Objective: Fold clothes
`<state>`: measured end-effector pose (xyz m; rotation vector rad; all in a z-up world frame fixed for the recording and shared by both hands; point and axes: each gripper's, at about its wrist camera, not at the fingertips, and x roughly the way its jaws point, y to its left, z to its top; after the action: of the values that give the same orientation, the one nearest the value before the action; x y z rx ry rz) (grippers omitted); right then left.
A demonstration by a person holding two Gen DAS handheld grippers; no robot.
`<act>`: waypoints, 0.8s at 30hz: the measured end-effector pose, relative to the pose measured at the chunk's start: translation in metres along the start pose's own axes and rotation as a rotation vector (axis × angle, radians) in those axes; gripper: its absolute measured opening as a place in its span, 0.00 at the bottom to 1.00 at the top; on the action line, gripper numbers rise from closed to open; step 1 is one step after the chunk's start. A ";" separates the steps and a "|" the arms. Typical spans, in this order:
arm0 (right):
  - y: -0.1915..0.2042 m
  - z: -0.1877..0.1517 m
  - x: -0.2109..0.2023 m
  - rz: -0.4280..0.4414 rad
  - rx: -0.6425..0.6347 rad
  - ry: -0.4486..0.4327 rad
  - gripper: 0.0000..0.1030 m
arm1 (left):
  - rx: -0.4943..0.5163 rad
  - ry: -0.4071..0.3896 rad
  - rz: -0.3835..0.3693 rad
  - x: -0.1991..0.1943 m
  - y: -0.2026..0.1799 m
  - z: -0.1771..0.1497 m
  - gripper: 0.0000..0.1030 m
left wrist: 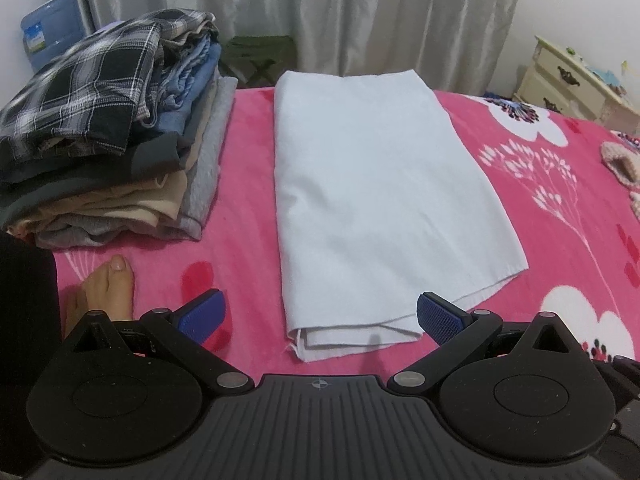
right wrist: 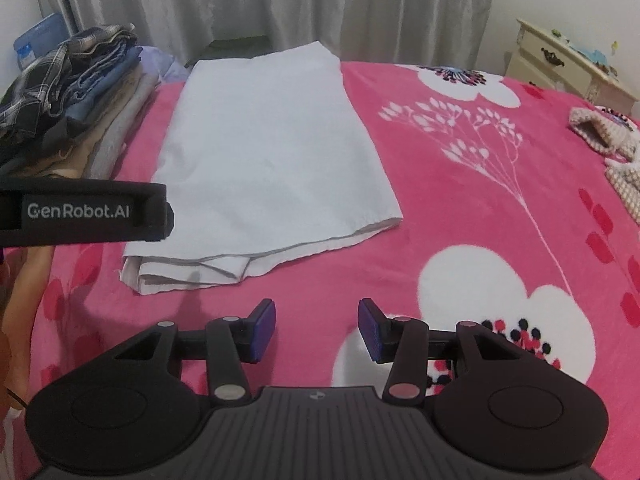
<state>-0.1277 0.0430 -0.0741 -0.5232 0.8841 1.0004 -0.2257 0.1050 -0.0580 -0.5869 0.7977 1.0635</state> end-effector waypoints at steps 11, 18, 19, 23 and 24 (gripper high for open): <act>-0.003 -0.002 0.005 -0.020 0.003 0.017 0.47 | -0.001 0.019 -0.002 0.004 -0.002 -0.003 1.00; -0.003 0.000 0.007 -0.023 0.004 0.016 0.47 | -0.012 0.024 0.003 0.007 0.002 -0.001 1.00; -0.003 0.001 0.007 -0.024 0.004 0.015 0.47 | -0.013 0.024 0.003 0.007 0.002 -0.001 1.00; -0.003 0.003 0.008 -0.026 0.004 0.014 0.47 | -0.018 0.028 0.003 0.007 0.003 -0.001 1.00; -0.002 0.003 0.008 -0.026 0.004 0.014 0.47 | -0.019 0.030 0.003 0.008 0.004 -0.001 1.00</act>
<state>-0.1223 0.0480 -0.0789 -0.5373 0.8892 0.9719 -0.2272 0.1099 -0.0649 -0.6188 0.8155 1.0679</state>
